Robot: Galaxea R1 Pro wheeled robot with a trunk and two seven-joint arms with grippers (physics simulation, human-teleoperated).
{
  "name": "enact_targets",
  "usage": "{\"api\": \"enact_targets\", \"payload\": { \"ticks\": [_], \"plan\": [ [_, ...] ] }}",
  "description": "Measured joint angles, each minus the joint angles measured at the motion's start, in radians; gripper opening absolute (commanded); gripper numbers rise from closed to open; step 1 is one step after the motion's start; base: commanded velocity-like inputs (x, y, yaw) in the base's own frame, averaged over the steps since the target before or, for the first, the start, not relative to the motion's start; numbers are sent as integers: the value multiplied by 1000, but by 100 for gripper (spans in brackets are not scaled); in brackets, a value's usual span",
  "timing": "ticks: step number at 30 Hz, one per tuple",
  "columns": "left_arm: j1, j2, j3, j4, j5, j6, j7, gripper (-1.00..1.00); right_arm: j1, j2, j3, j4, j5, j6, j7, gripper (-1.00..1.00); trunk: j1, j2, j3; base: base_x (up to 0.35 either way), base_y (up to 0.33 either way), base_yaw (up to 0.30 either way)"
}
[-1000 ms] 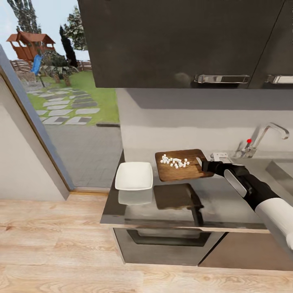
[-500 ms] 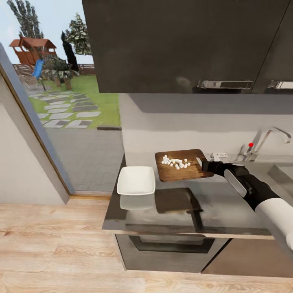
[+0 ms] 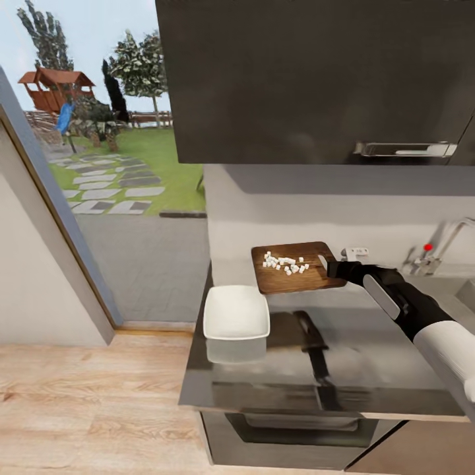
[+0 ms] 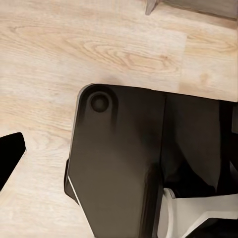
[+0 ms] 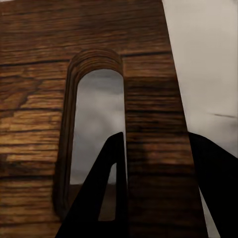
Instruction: In the kitchen, take the Vidalia onion out of the sink, dice it on the chopping board with the paring knife, put the diced onion into the bowl on the countertop, then place both the paring knife and the chopping board into the sink.
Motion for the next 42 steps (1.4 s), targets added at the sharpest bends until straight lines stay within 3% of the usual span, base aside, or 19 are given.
{"api": "enact_targets", "payload": {
  "ticks": [20, 26, 27, 31, 42],
  "plan": [
    [0, 0, 1, 12, 0, 1, 0, 100, 0, 9, 12, -7, -3, 0, 4, -100, 0, 0, 16, 13, 5, 0],
    [0, 0, 0, 13, 0, 1, 0, 100, 0, 11, 71, -19, 0, 0, 5, -100, 0, 0, 16, 0, 0, 0],
    [0, 0, 0, 13, 0, 0, 0, 100, 1, 15, 111, -31, -2, 0, 5, -100, 0, 0, 16, 0, 0, 0],
    [0, 0, 0, 13, 0, 0, 0, 100, 1, 19, 169, -75, -1, 1, 4, -100, 0, 0, 16, 0, 0, 0],
    [0, 0, 0, 13, 0, 0, 0, 100, 0, 36, 192, -123, 7, 1, 5, -100, 0, 0, 17, 0, 0, 0]
  ]
}}
